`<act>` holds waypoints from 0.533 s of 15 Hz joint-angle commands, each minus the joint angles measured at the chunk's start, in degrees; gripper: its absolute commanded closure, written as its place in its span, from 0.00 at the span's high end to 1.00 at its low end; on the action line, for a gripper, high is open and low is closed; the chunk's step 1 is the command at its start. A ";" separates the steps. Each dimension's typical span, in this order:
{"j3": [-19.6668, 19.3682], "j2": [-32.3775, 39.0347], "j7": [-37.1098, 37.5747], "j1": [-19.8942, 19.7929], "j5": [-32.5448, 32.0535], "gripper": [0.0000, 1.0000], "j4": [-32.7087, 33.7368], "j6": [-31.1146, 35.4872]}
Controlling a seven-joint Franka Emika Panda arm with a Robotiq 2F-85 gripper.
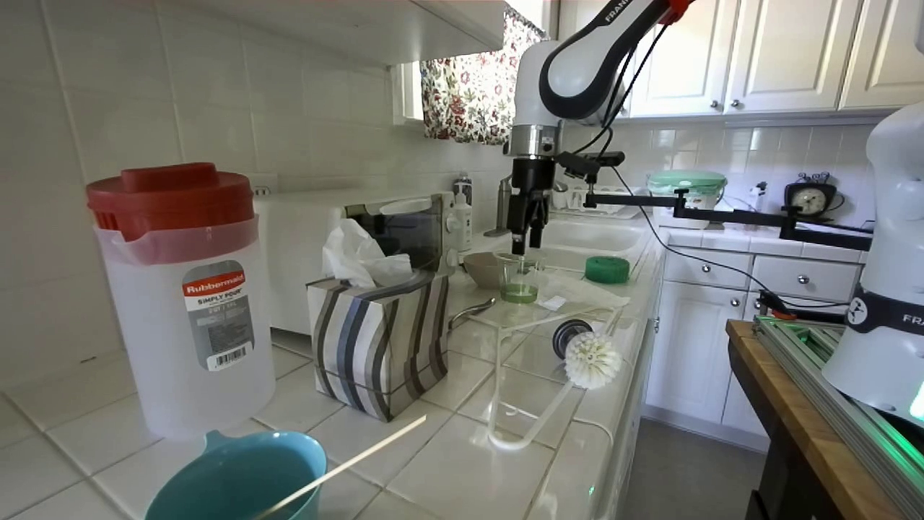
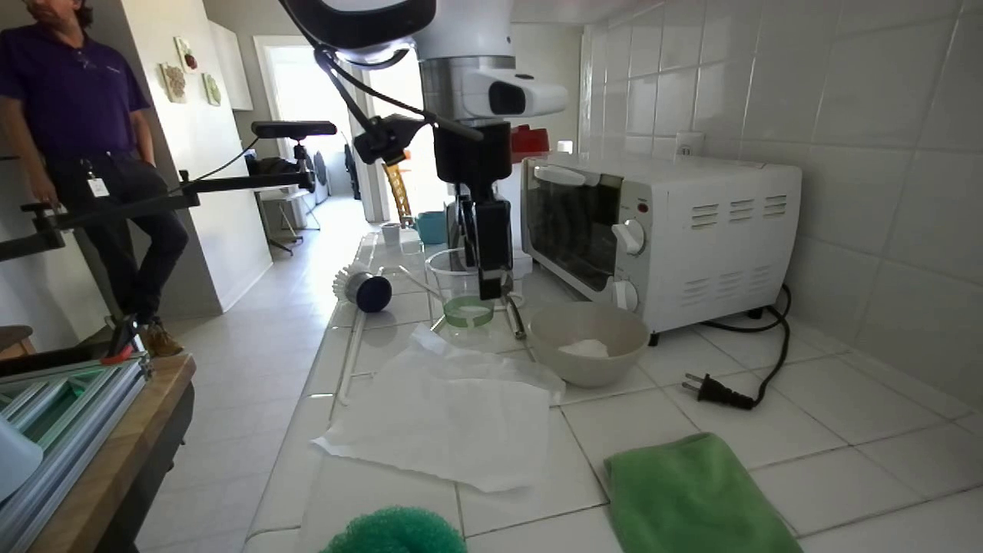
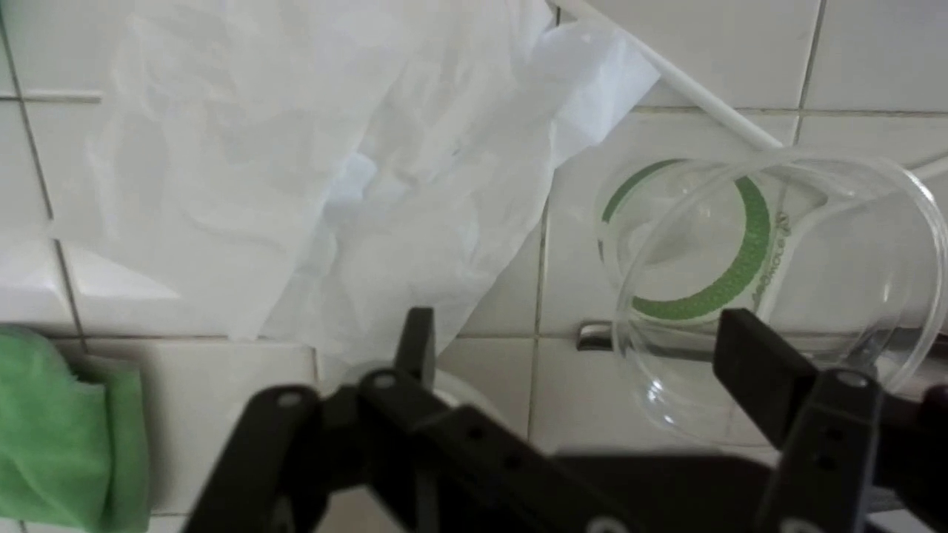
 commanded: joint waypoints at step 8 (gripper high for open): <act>0.59 0.61 -4.15 -0.64 1.75 0.22 0.02 0.66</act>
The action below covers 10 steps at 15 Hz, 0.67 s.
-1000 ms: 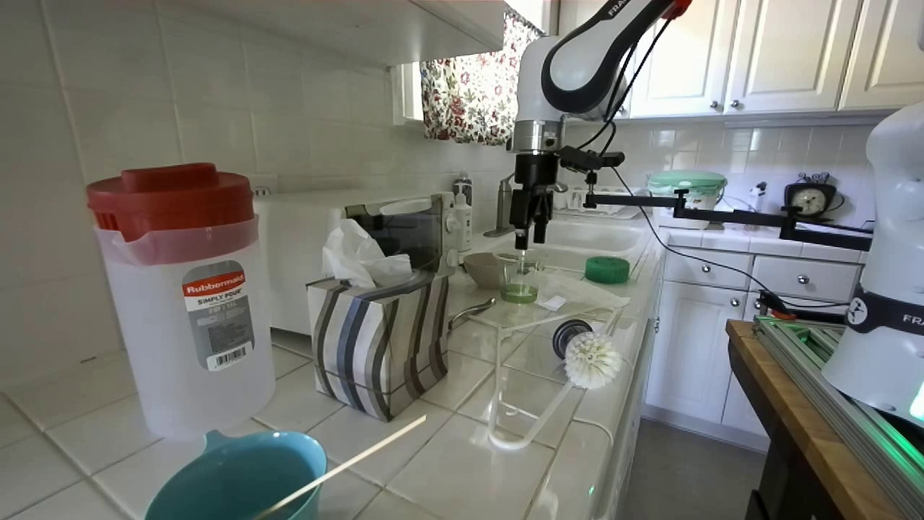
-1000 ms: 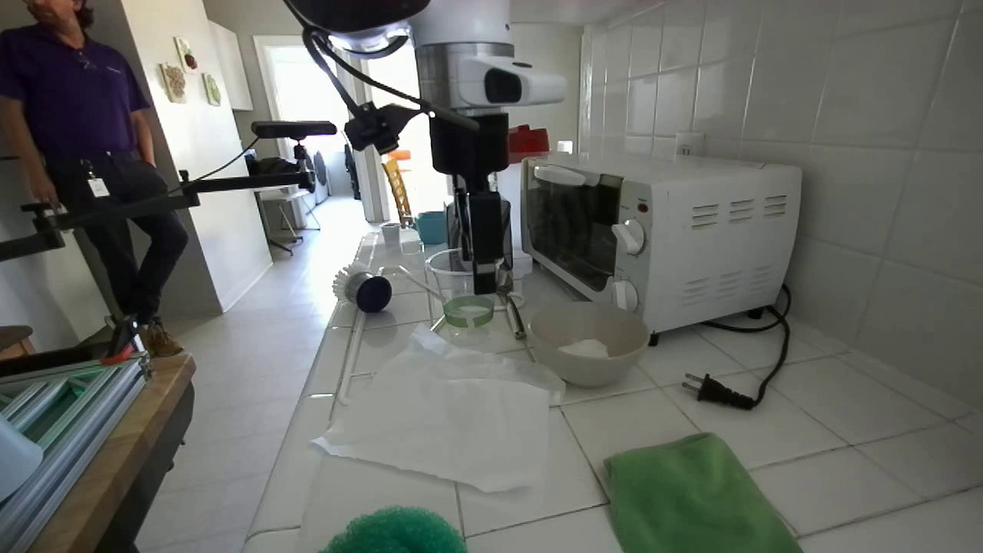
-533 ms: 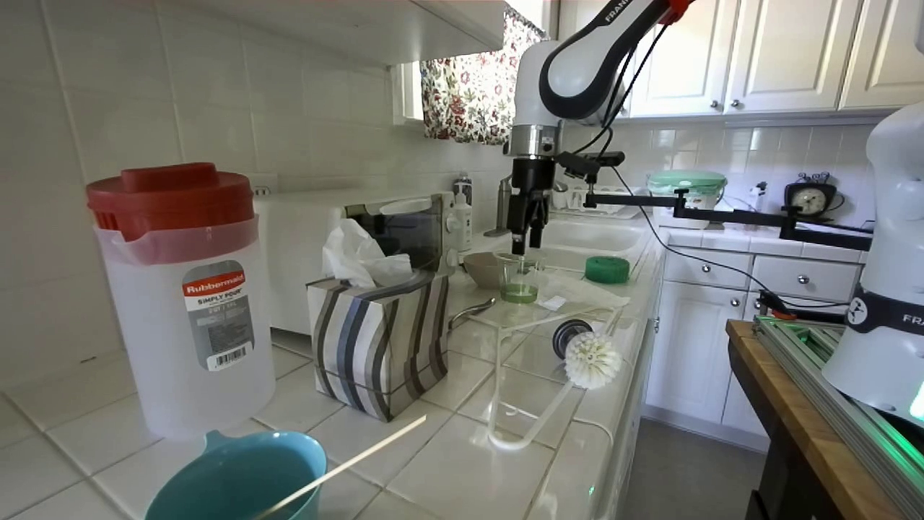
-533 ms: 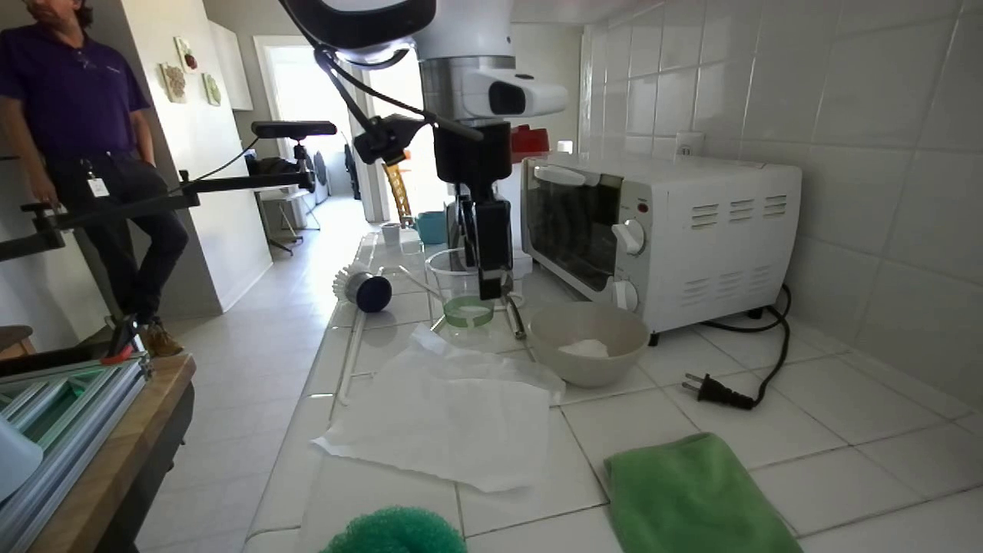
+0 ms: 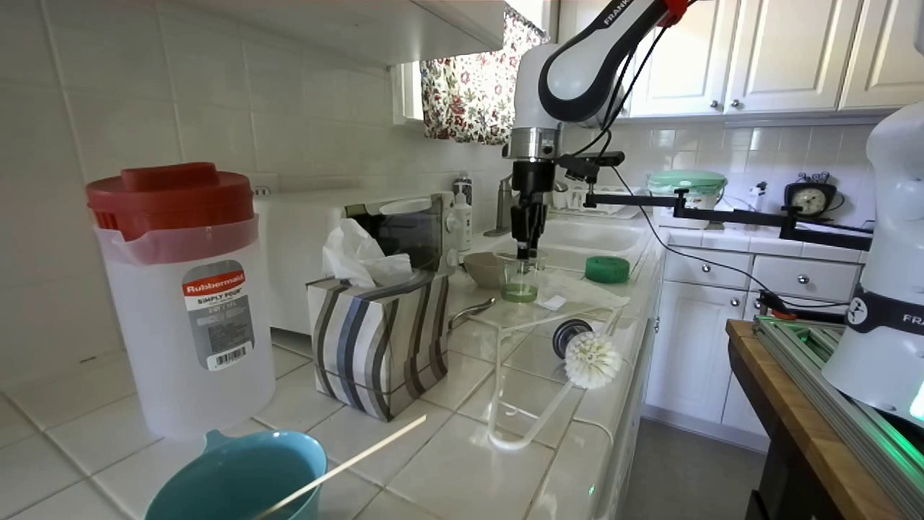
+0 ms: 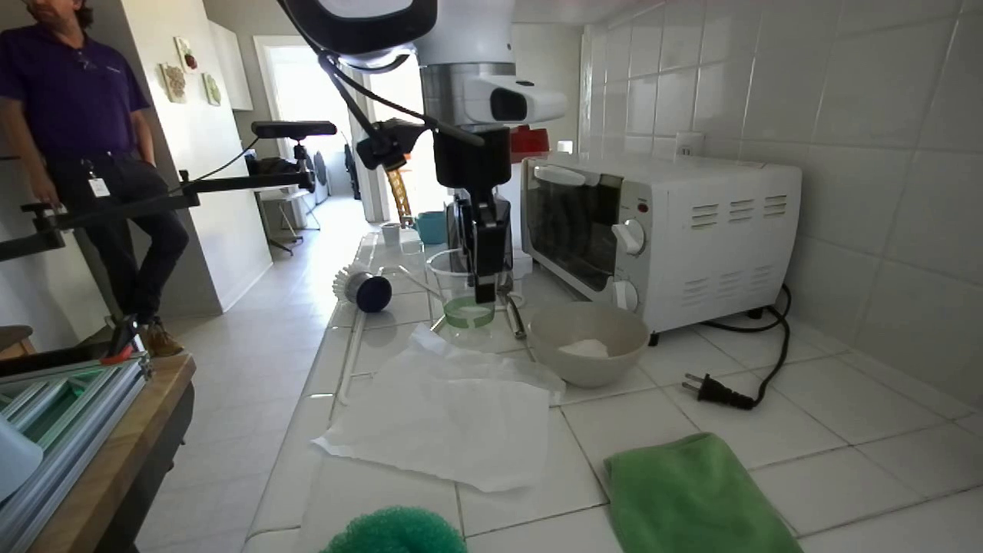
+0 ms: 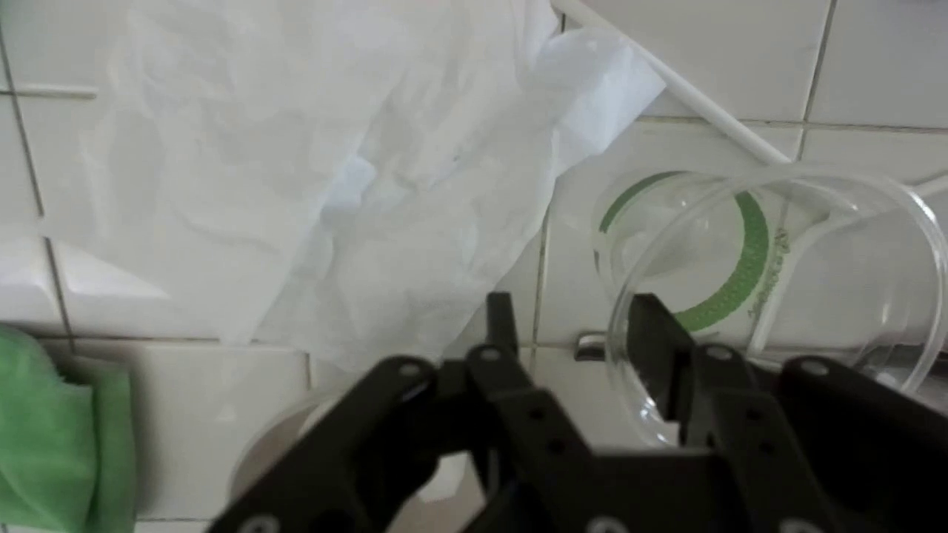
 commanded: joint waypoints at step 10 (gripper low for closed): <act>-0.61 -4.00 -0.43 -1.10 -0.09 0.02 -2.73 -0.42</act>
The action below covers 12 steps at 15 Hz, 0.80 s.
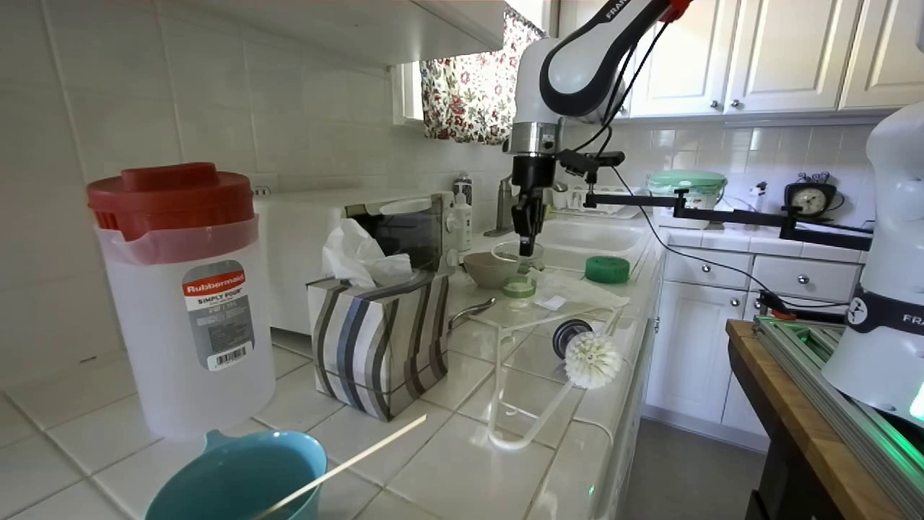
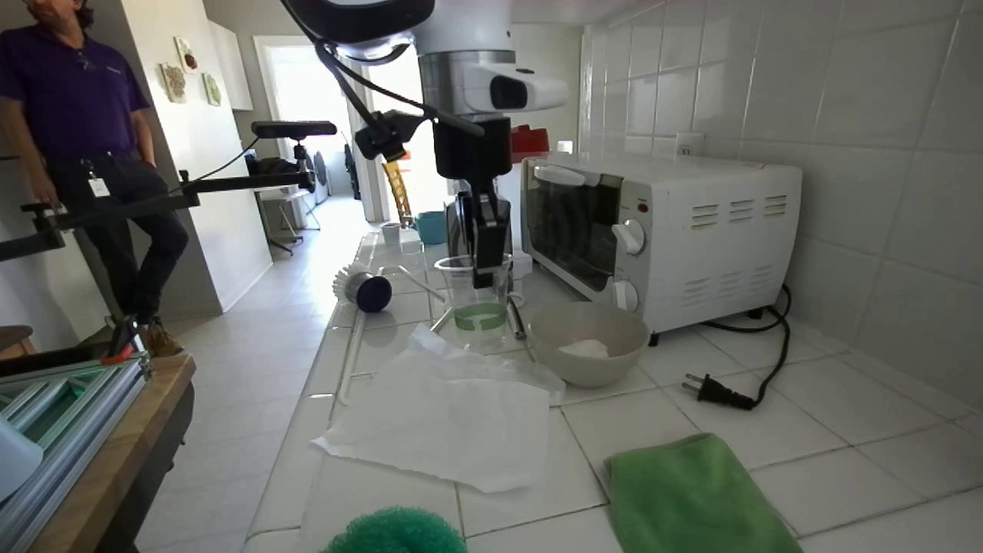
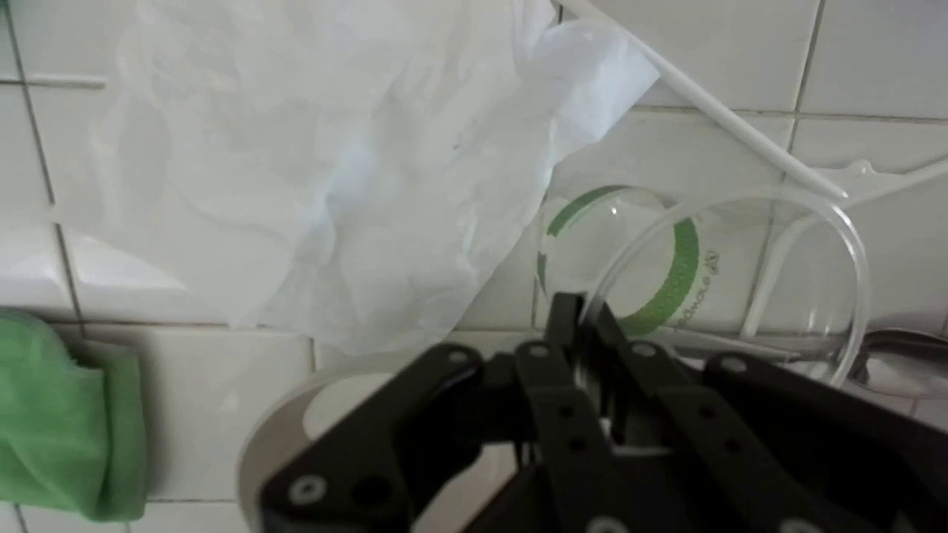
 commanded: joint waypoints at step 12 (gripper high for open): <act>-6.42 -14.68 -0.24 -4.62 13.14 0.02 -18.05 6.37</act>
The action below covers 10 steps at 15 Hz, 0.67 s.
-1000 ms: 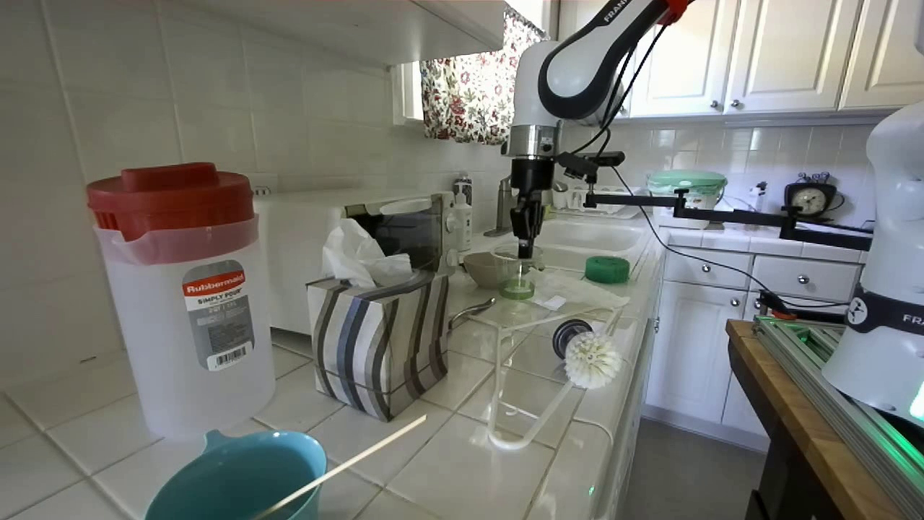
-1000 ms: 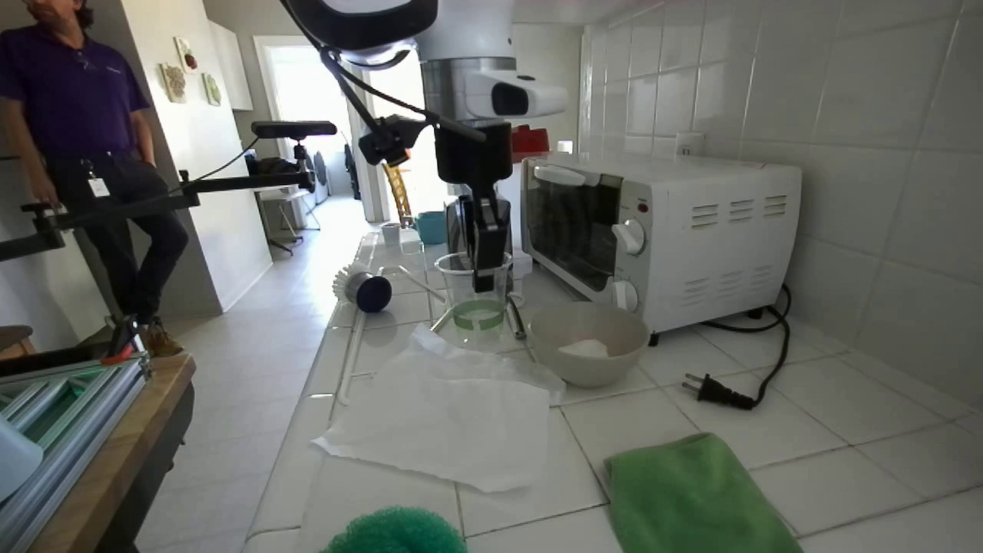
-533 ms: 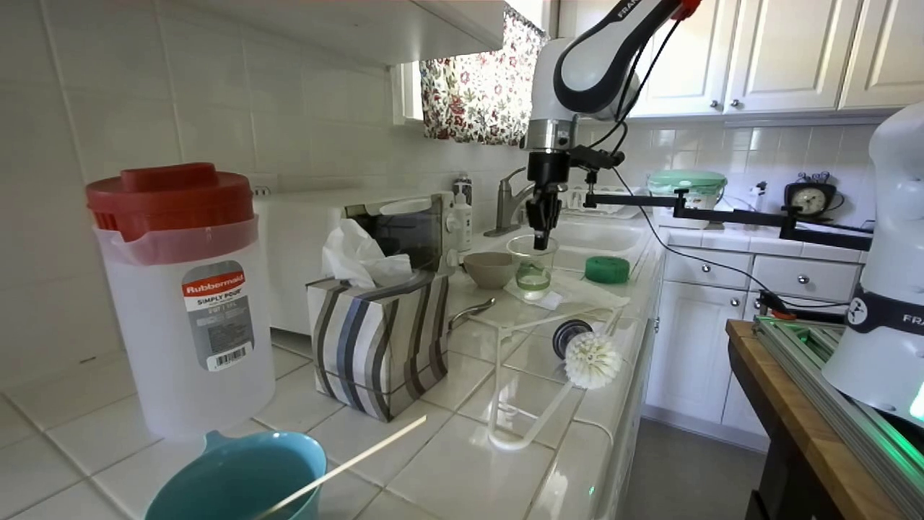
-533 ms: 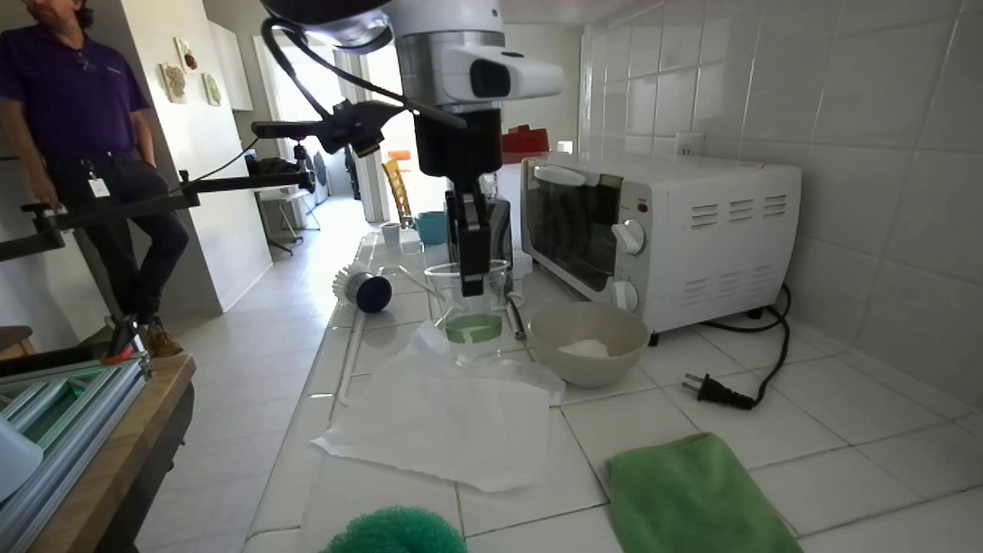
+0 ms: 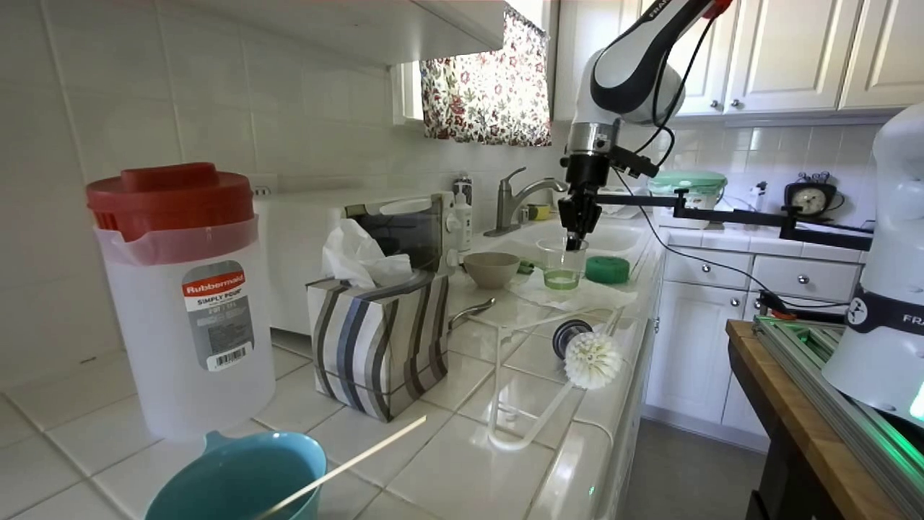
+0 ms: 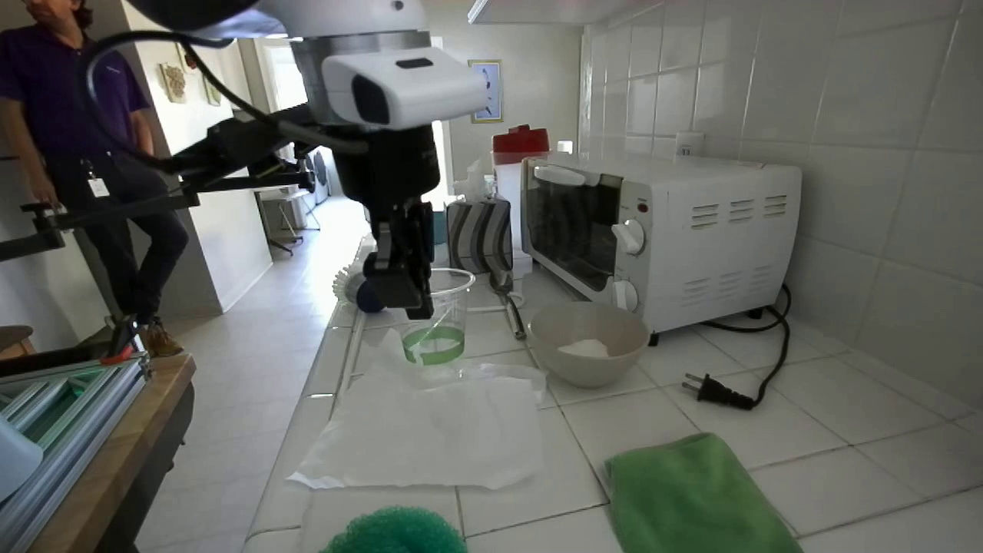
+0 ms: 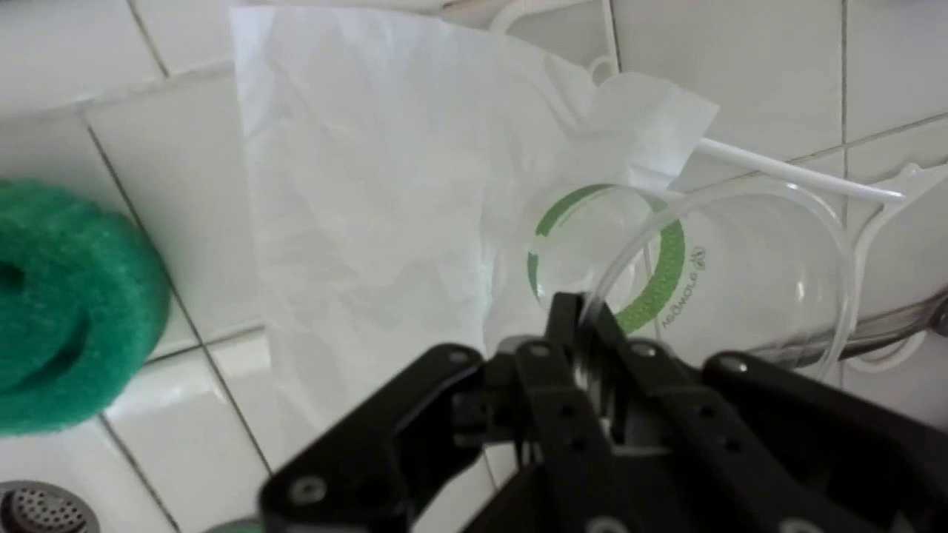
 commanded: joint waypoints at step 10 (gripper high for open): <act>-5.20 -9.33 3.77 -5.78 1.35 0.02 -7.93 2.95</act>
